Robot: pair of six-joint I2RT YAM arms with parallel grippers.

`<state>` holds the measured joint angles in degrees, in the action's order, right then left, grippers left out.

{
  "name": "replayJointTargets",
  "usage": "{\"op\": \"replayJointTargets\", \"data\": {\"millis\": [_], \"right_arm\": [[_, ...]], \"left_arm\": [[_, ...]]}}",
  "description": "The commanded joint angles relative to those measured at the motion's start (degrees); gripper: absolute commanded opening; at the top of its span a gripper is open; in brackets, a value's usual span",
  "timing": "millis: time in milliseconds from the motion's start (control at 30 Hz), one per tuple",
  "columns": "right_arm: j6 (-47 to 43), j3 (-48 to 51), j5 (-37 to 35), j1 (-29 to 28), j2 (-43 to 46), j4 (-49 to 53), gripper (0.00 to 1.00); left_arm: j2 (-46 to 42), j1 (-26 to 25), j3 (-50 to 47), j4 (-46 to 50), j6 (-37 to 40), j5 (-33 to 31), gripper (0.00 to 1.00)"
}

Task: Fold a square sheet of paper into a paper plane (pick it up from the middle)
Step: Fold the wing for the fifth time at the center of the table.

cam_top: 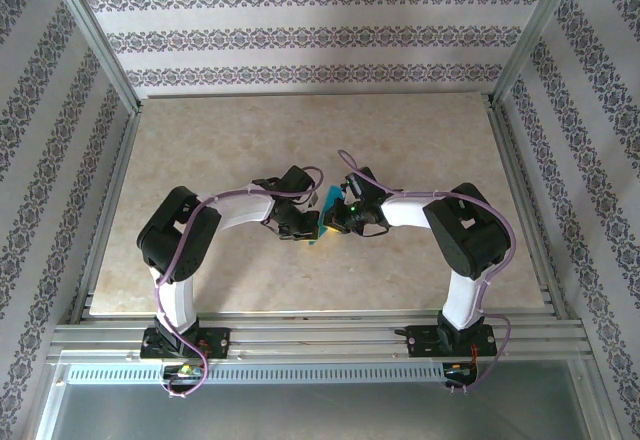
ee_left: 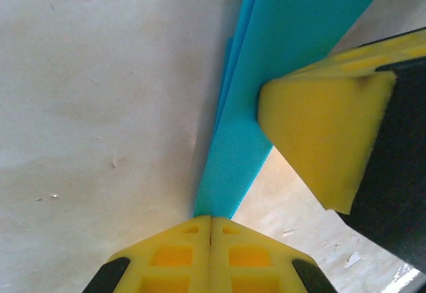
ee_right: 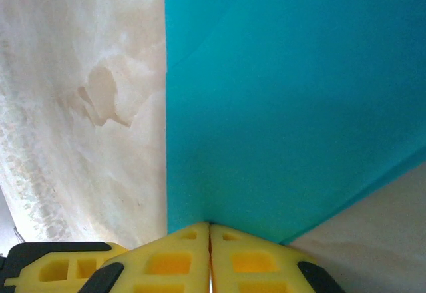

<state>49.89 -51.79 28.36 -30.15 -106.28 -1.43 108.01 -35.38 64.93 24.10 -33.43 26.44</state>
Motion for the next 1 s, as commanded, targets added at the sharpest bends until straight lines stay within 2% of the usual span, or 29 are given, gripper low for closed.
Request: {"op": "replayJointTargets", "data": {"millis": [0, 600, 833, 967], "right_arm": [[1.5, 1.34, -7.55, 0.89, -4.1, 7.26, 0.1], [2.19, 1.52, -7.88, 1.1, -4.7, 7.12, 0.08], [1.92, 1.52, -7.62, 1.06, -4.73, 6.81, 0.08], [1.92, 1.43, -7.47, 1.06, -4.98, 6.71, 0.08]], "left_arm": [[-1.57, -1.93, -3.28, 11.6, 0.36, -1.13, 0.04], [-6.56, -3.35, -8.72, 8.97, -3.43, -2.03, 0.04], [-13.19, -0.98, -8.41, 0.62, -5.54, -2.0, 0.04], [-11.07, -0.06, -6.66, -3.96, -5.94, 0.27, 0.04]]}}
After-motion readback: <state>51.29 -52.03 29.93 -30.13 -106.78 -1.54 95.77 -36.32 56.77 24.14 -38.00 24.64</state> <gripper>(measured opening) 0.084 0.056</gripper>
